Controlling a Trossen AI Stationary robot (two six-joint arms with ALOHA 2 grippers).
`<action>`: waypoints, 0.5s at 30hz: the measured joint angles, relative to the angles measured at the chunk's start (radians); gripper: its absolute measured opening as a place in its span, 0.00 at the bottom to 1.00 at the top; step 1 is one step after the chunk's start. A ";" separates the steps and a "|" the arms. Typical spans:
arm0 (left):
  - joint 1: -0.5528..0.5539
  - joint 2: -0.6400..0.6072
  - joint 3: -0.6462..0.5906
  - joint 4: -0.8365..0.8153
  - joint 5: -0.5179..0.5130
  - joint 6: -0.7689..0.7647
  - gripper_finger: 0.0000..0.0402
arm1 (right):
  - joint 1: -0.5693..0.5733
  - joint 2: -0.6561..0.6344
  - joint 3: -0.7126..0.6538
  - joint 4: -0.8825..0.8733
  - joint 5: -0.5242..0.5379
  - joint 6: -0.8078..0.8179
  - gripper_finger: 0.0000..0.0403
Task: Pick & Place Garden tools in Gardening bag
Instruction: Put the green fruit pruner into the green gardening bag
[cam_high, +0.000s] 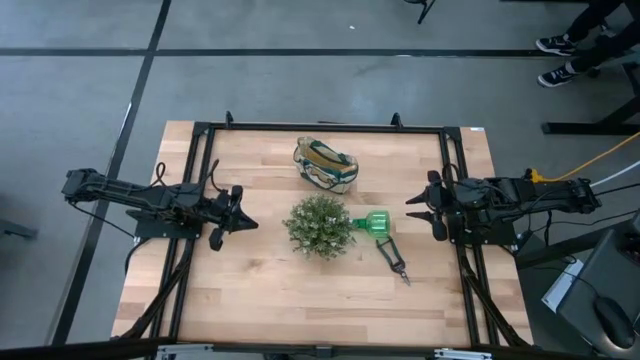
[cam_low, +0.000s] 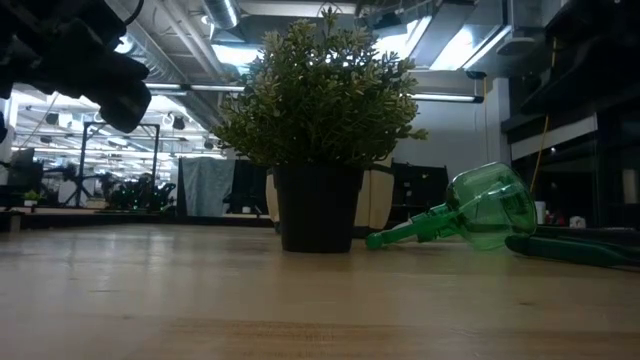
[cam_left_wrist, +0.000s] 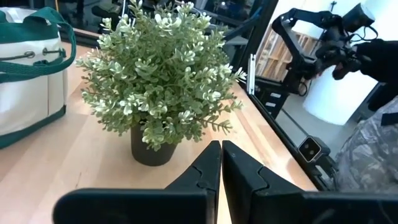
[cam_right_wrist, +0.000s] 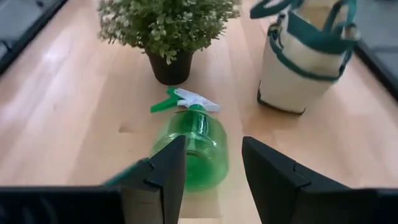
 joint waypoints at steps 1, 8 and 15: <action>0.000 0.000 0.000 0.000 0.000 0.001 0.02 | 0.000 0.000 0.000 0.000 0.000 -0.036 0.40; 0.000 0.001 0.000 -0.005 0.000 0.003 0.03 | 0.000 0.000 0.000 0.018 0.001 -0.104 0.40; 0.000 0.001 0.000 -0.007 -0.001 0.003 0.02 | 0.000 0.000 0.000 0.207 0.008 0.065 0.40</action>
